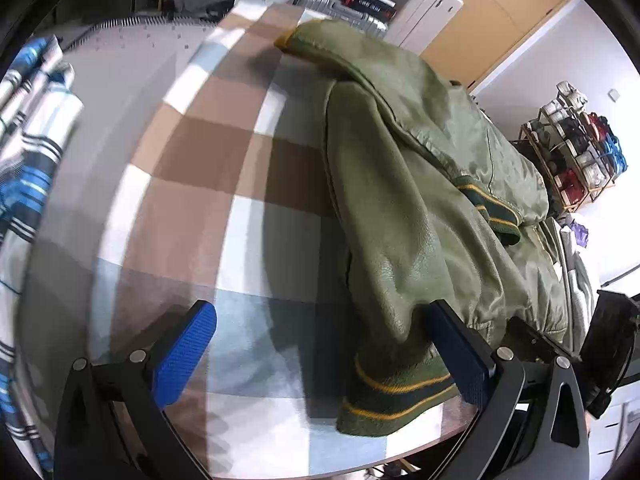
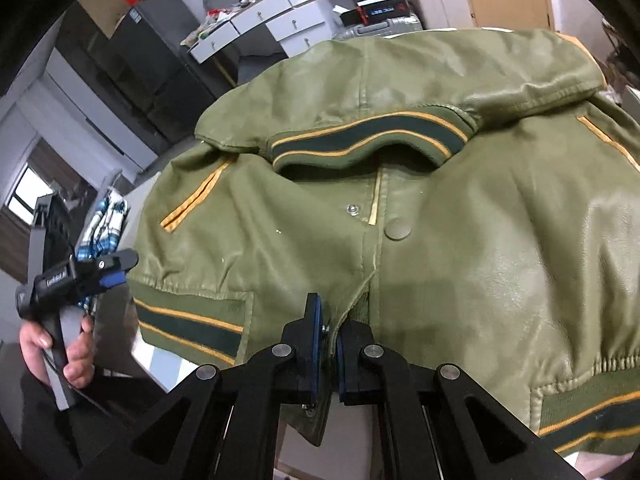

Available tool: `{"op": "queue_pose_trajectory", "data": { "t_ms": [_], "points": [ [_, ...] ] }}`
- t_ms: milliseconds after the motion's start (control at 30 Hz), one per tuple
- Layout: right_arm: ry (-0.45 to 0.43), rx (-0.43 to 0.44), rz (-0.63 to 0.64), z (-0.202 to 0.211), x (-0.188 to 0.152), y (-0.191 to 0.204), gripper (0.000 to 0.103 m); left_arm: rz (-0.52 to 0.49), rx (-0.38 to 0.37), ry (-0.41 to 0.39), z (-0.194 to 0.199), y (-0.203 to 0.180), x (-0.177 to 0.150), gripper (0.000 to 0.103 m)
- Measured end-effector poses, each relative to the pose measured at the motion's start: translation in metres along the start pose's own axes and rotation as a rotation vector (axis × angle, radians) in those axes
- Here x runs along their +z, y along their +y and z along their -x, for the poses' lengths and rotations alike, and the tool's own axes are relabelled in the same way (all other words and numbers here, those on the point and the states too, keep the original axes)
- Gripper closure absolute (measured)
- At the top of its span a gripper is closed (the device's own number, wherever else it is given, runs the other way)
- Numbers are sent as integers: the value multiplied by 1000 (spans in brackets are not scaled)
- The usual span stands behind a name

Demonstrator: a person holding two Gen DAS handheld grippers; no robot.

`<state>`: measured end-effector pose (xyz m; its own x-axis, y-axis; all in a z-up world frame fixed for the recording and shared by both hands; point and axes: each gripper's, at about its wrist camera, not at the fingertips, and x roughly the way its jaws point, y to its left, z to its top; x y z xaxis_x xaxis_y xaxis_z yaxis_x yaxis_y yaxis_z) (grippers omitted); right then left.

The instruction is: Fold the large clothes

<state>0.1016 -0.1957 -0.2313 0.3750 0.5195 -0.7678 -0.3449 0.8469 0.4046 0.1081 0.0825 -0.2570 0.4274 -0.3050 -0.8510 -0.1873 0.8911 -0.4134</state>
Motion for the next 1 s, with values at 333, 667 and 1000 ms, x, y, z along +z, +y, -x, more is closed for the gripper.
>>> {"op": "queue_pose_trajectory", "data": {
  "t_ms": [333,667,1000],
  "points": [
    [26,4,13,1,1,3,96,-106,255,47,-27,-16,-3,1],
    [-59,-28,42,20,2,8,83,-362,517,-62,-28,-57,-17,1],
    [-224,-296,200,131,-4,-23,29,-459,513,-129,-9,-60,-32,1]
  ]
}}
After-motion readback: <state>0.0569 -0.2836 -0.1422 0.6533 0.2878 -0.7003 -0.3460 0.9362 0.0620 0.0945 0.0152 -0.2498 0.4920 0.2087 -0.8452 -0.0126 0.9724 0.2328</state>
